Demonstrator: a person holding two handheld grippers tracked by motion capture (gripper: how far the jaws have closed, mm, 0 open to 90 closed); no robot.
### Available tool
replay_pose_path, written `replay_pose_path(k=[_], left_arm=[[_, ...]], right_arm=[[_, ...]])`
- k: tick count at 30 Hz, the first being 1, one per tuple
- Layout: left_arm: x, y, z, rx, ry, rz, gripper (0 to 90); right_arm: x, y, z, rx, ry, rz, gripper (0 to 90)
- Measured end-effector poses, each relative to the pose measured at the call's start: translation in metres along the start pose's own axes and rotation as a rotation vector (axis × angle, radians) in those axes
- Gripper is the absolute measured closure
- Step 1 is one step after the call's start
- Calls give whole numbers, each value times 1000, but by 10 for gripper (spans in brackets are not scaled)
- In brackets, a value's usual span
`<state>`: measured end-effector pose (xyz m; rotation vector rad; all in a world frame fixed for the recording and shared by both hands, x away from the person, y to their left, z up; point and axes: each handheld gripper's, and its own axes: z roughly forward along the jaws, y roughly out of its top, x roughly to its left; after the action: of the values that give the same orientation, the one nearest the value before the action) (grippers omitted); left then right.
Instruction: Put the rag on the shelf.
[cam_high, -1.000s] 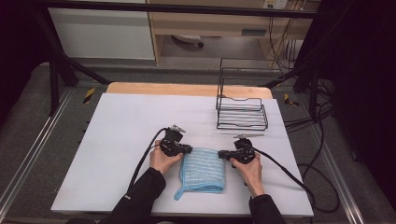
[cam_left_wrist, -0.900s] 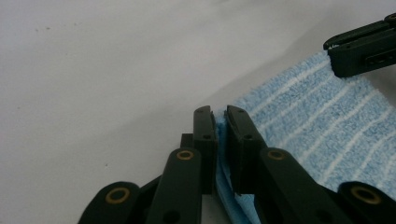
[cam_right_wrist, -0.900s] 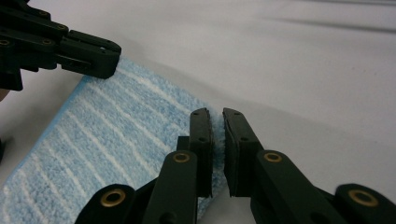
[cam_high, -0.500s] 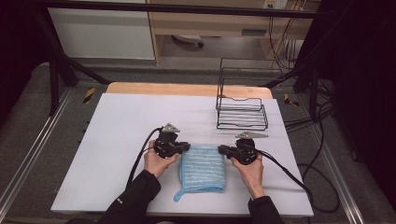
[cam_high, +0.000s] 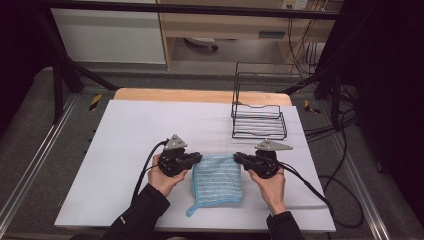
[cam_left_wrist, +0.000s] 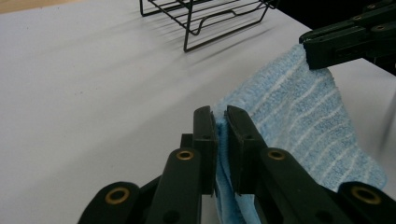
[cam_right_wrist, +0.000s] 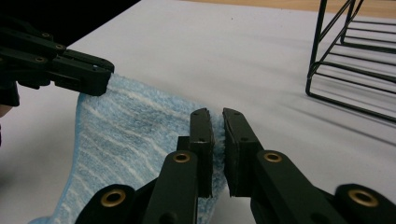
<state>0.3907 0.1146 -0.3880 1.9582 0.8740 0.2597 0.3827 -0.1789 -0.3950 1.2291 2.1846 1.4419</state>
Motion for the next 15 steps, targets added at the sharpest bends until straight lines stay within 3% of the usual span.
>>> replay_pose_path(k=[15], left_arm=[[-15,12,-17,-110,-4,4,827]], right_arm=[[6,13,-21,-83,-13,-54,837]])
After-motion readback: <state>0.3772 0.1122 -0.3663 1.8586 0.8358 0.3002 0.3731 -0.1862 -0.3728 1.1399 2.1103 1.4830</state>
